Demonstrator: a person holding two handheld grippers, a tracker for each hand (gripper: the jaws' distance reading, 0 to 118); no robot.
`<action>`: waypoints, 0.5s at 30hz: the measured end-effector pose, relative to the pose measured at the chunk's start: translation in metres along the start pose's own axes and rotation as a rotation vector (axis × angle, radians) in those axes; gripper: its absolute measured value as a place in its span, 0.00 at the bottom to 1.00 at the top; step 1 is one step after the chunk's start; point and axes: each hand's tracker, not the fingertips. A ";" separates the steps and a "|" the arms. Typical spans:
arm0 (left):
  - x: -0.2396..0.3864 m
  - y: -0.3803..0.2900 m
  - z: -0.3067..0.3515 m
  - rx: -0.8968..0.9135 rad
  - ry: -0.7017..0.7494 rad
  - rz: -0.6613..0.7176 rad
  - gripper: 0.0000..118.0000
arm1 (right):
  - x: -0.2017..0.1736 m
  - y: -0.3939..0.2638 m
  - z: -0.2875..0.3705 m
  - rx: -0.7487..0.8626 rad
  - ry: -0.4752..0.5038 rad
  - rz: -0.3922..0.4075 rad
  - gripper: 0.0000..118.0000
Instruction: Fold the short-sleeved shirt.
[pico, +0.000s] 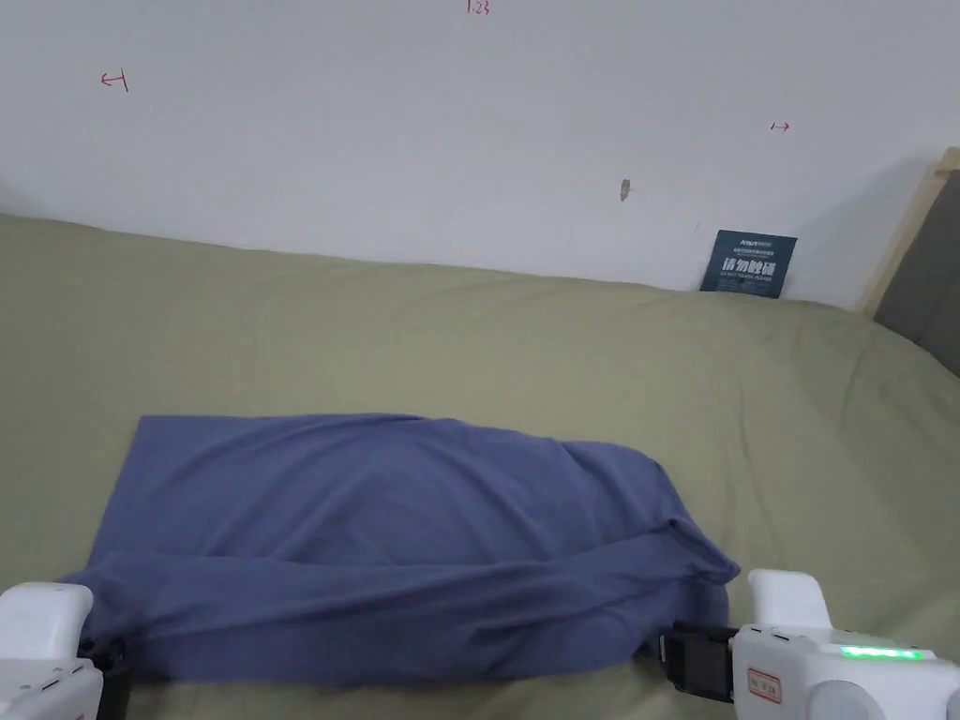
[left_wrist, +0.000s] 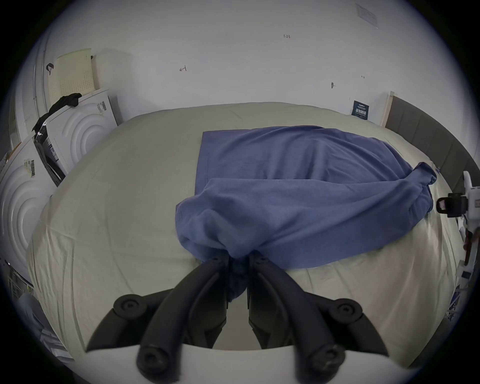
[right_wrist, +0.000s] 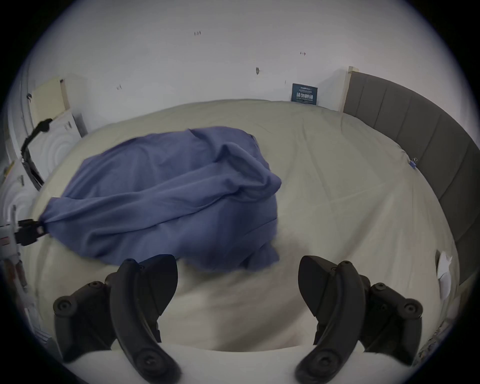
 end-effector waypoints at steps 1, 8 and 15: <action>0.000 0.001 -0.001 -0.003 -0.002 -0.003 0.12 | 0.001 0.003 -0.009 -0.005 -0.017 -0.011 0.85; -0.004 0.003 -0.014 -0.021 -0.010 -0.009 0.12 | 0.011 0.015 -0.035 -0.093 0.067 -0.164 0.50; -0.011 0.010 -0.005 -0.026 -0.044 -0.013 0.10 | 0.014 0.011 0.000 -0.055 0.131 -0.202 0.08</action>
